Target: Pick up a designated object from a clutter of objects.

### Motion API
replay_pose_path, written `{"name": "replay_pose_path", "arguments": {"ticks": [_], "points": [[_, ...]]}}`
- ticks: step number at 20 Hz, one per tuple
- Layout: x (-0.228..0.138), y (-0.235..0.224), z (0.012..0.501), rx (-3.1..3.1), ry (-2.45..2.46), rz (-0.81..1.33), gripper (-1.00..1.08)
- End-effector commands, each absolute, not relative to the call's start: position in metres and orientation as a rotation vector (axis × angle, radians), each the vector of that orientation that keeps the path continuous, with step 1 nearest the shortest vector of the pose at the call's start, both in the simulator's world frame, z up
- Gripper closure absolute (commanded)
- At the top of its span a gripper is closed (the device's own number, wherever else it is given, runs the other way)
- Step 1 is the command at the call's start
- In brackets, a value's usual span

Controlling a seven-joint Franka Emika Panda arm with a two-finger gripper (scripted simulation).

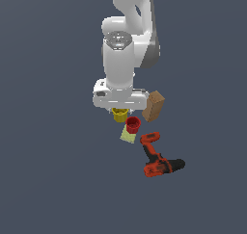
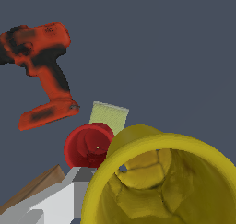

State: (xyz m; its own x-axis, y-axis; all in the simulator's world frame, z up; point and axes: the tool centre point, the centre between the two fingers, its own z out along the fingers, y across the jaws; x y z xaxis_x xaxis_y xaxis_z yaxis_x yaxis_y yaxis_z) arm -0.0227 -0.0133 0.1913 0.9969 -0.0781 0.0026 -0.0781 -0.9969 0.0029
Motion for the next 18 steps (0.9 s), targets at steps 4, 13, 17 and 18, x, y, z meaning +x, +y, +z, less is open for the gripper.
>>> {"name": "replay_pose_path", "arguments": {"ticks": [4, 13, 17, 18], "points": [[-0.015, 0.015, 0.246, 3.135, -0.123, 0.004, 1.08], [-0.001, 0.062, 0.332, 3.137, -0.121, 0.002, 1.08], [0.005, 0.079, 0.365, 3.137, -0.121, 0.001, 1.08], [0.007, 0.083, 0.371, 3.138, -0.121, 0.001, 1.08]]}}
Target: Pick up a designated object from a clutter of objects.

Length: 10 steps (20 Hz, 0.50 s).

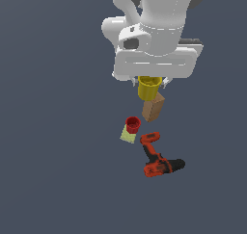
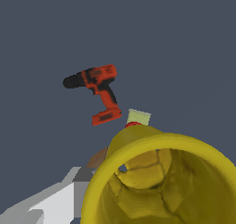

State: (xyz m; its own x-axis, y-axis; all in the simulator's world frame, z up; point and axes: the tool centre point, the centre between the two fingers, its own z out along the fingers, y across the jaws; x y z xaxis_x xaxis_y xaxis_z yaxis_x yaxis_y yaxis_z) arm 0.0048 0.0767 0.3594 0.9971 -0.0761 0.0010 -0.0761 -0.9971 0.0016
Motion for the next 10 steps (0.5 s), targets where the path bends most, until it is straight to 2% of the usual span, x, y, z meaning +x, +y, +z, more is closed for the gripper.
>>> {"name": "replay_pose_path", "arguments": {"ticks": [1, 10], "points": [[0.008, 0.086, 0.378, 3.138, -0.121, 0.001, 1.08], [0.017, 0.105, 0.413, 3.139, -0.12, 0.0, 1.08]]}}
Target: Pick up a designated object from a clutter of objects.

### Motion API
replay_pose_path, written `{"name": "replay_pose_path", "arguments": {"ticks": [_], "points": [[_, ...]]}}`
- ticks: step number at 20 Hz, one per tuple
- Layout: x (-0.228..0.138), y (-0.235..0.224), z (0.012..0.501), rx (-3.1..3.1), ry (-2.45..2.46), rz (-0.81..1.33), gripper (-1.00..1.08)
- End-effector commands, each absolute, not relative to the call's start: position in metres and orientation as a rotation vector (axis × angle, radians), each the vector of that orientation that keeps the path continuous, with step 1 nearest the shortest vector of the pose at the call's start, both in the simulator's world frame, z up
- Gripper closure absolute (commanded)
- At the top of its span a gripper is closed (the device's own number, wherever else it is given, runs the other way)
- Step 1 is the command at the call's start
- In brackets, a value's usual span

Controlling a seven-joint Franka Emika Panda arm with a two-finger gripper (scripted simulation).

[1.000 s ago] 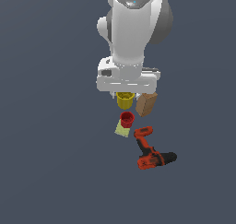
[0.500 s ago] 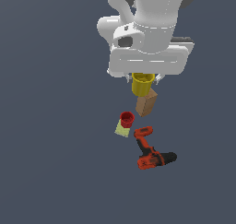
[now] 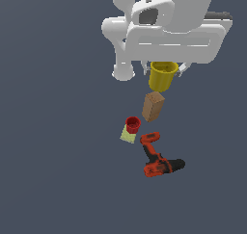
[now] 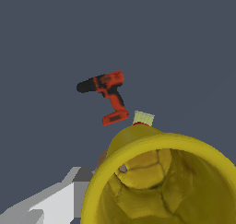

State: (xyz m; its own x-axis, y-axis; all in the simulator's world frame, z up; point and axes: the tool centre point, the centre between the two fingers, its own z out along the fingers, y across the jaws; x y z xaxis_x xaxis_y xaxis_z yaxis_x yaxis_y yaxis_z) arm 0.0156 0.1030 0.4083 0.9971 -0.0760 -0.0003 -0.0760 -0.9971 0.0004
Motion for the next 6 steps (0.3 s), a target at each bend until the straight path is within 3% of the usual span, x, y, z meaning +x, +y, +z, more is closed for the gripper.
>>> {"name": "replay_pose_path", "arguments": {"ticks": [1, 6], "points": [[0.0173, 0.1062, 0.415, 3.139, -0.12, 0.0, 1.08], [0.0186, 0.1084, 0.4192, 3.139, -0.12, 0.0, 1.08]]}}
